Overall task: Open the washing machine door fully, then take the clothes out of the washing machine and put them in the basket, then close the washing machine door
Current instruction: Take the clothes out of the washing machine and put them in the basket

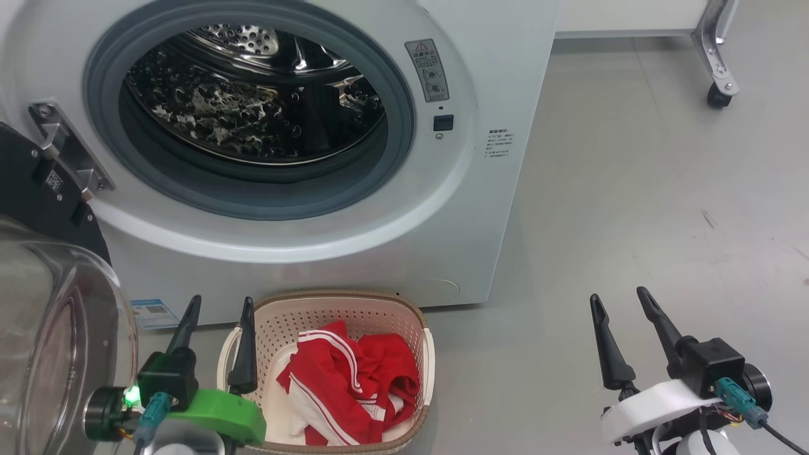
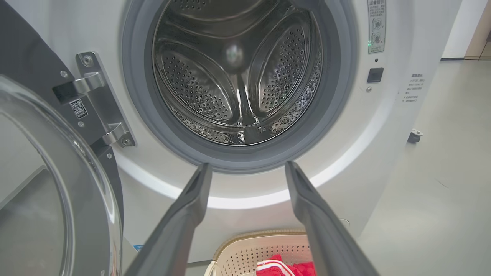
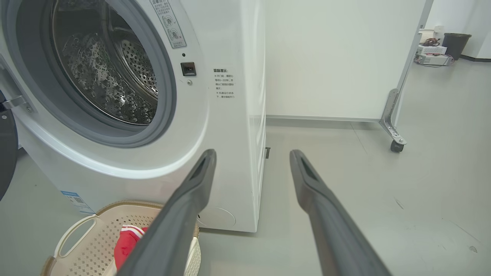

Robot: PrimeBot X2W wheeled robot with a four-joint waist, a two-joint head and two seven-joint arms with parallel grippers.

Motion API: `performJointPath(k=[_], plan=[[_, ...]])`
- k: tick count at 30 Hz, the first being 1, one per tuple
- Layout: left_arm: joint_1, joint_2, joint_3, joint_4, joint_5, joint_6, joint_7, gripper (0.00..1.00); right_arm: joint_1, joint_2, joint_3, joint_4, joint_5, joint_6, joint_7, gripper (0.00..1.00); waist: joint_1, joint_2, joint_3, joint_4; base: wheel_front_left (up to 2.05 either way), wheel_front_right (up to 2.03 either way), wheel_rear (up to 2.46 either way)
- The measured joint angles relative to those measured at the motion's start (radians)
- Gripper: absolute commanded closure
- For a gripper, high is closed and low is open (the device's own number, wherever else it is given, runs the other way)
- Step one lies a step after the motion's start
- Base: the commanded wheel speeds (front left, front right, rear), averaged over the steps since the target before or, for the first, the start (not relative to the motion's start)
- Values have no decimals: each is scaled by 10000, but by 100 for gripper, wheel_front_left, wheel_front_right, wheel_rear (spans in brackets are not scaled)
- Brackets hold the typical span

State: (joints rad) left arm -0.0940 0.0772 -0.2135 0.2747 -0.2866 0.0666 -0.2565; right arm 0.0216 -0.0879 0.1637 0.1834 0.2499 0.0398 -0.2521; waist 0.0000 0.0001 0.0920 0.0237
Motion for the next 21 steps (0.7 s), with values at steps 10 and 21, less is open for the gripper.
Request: performJointPath(k=[10,21], plan=[[801,84,-82,-631,92,146,253,0,371,-6,69,-182,0,-71,4,0,0,0,-535,22,0,0,0],[1330,186,-77,-1197,238,257,579,0,588,-6,86,-343,0,-90,104,0,-1,0,-830,-48,0,0,0]])
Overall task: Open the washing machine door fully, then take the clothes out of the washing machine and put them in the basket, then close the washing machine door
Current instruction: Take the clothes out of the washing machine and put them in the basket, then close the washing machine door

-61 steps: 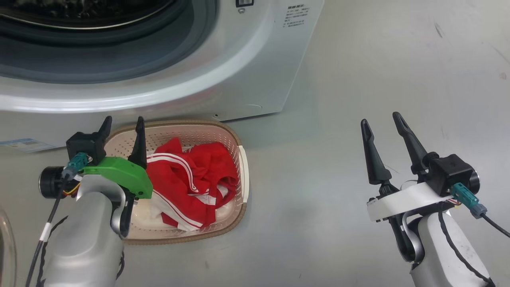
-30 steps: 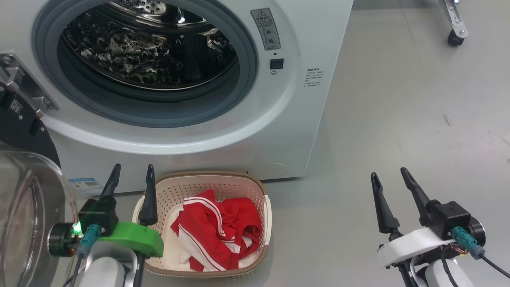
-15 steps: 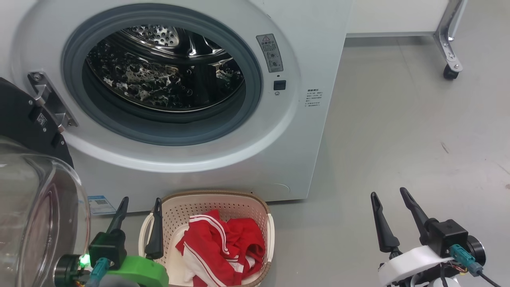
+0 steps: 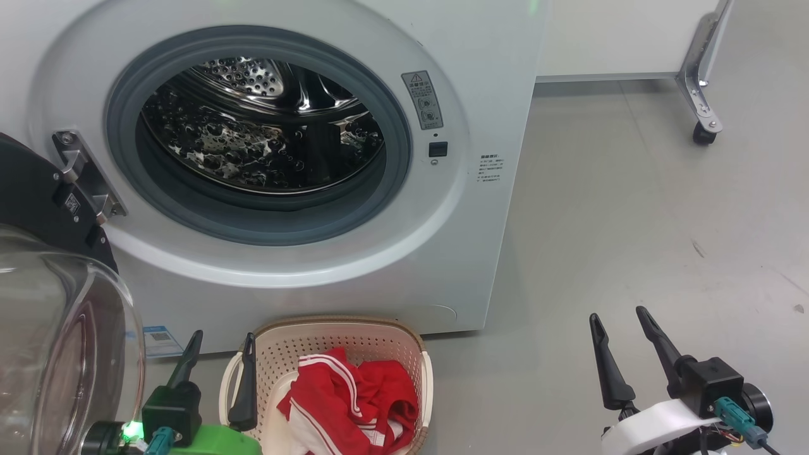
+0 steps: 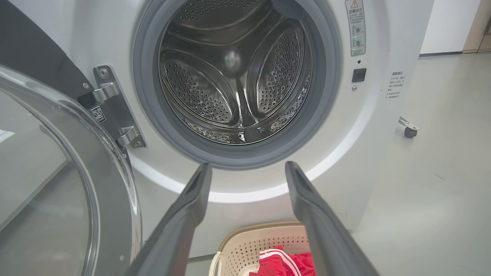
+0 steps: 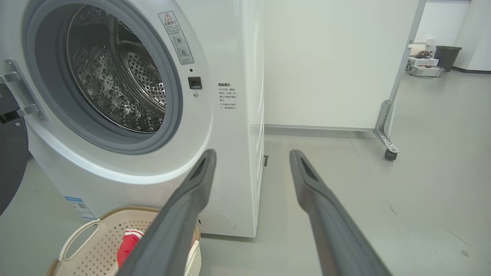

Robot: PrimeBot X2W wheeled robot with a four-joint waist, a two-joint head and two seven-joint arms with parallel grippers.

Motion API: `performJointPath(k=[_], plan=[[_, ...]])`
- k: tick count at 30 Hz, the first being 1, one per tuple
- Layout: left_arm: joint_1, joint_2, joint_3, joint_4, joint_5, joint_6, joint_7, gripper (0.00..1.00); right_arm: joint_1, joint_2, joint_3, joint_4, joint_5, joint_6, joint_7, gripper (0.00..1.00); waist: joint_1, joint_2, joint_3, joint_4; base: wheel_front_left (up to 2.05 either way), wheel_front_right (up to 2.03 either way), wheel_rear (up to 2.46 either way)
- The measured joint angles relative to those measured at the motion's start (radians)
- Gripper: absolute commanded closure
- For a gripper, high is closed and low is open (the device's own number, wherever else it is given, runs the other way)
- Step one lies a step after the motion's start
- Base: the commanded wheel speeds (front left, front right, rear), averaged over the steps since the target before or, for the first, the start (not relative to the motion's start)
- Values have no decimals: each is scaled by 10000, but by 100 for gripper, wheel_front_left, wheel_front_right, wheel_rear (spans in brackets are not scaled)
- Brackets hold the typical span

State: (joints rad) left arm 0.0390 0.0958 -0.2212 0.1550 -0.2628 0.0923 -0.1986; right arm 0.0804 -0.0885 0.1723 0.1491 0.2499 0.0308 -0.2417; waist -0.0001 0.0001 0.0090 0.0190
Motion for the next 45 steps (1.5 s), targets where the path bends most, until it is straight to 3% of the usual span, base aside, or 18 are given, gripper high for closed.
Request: performJointPath(k=[45], plan=[[675,138,109,-1661,550,167,968,0,285,-84,-12,-732,0,-182,268,0,0,0,100,37,-14,14,0]])
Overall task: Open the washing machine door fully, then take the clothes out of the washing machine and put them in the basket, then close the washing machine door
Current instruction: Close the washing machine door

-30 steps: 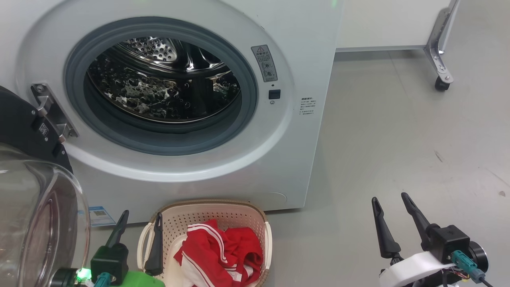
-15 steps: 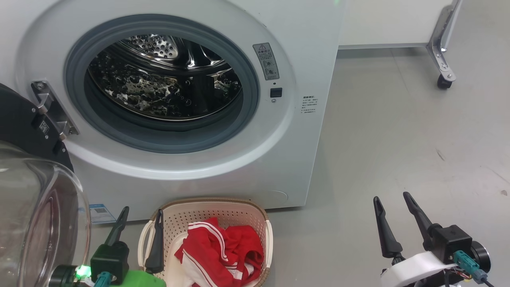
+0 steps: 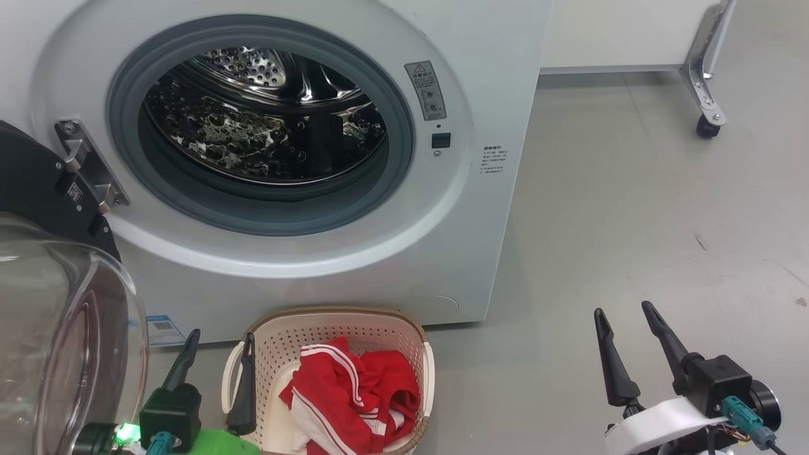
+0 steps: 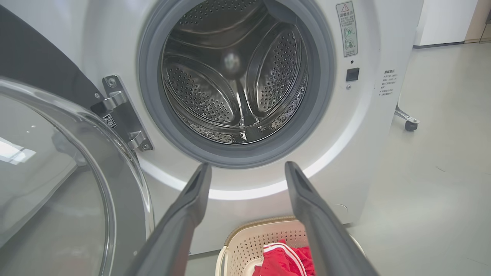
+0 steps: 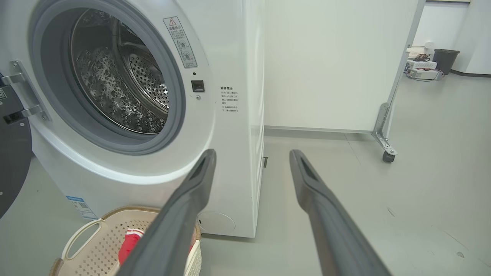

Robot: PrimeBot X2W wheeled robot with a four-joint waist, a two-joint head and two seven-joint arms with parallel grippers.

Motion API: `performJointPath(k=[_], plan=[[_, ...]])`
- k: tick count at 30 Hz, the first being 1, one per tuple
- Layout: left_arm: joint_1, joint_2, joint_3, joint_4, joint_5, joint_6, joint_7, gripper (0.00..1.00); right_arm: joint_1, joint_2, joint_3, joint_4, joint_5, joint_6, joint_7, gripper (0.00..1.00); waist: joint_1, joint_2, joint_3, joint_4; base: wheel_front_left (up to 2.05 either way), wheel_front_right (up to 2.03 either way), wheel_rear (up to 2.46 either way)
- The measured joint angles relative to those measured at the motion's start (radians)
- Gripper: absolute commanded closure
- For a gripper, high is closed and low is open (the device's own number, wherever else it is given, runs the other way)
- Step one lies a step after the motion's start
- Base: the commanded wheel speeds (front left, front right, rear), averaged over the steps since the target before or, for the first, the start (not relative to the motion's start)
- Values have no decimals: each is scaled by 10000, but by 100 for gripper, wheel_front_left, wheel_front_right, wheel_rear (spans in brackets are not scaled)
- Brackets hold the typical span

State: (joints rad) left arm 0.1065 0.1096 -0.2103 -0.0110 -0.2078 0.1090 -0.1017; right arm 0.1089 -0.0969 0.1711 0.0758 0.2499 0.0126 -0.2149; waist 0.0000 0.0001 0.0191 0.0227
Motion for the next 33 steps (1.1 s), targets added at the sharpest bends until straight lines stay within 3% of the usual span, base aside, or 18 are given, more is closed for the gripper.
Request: performJointPath(k=[33], plan=[[136,-58,-42,-466,0,2,224,0,13,-10,6,-105,27,-54,119,0,0,0,-2,16,-92,92,0]])
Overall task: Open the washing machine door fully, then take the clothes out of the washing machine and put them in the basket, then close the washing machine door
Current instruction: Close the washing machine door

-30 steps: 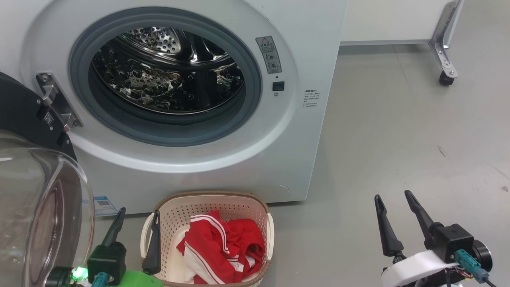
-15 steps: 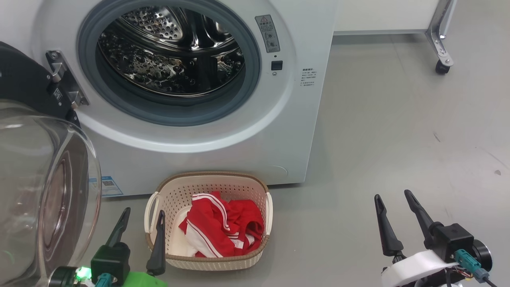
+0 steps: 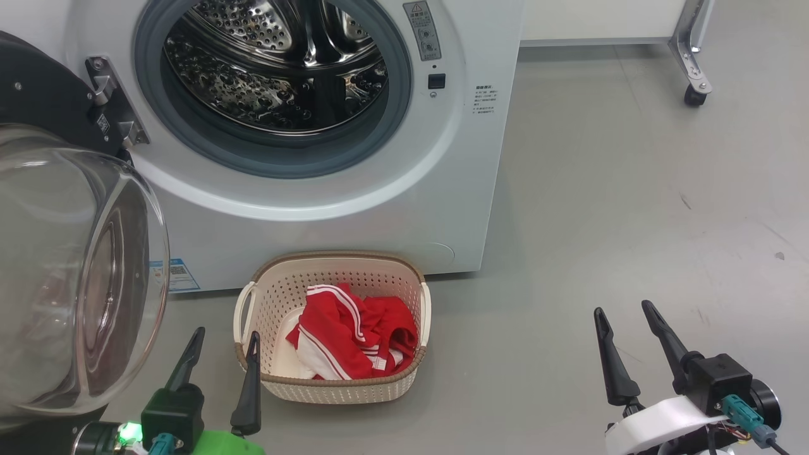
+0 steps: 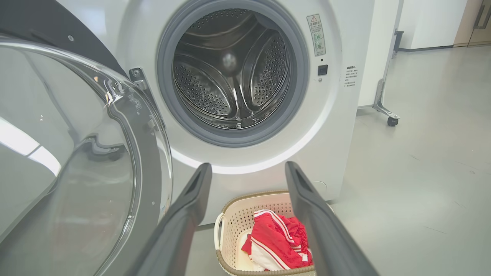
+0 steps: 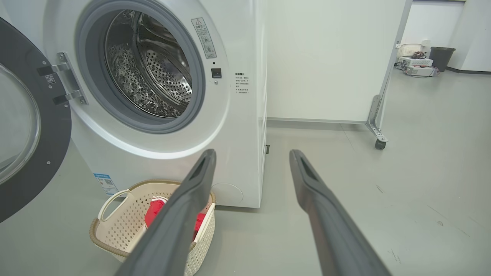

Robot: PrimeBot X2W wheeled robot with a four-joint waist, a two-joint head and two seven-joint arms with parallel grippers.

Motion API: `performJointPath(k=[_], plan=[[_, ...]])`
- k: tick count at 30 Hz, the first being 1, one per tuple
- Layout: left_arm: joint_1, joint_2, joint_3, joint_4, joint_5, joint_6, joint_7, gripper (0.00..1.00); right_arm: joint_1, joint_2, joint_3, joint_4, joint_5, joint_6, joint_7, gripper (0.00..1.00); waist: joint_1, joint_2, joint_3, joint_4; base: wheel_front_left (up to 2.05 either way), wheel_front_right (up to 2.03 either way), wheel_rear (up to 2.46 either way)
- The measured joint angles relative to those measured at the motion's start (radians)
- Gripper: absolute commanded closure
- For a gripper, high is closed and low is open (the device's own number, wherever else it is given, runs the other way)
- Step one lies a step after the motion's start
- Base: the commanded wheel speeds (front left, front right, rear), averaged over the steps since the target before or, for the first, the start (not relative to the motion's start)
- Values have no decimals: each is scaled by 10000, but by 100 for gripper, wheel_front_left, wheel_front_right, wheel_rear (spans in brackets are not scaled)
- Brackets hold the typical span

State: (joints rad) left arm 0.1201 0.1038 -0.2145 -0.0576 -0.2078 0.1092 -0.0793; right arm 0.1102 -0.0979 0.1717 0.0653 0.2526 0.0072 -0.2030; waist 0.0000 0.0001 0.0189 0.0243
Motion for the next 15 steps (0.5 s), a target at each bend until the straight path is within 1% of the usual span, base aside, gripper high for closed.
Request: performJointPath(k=[7,15], plan=[[35,-6,75,-17,4,0,6,0,1,-12,-4,-13,4,-2,44,0,0,0,-15,23,-34,34,0],[44,-10,128,-50,75,2,79,0,2,-38,-6,-46,4,-13,54,0,0,0,-29,79,-5,5,0]])
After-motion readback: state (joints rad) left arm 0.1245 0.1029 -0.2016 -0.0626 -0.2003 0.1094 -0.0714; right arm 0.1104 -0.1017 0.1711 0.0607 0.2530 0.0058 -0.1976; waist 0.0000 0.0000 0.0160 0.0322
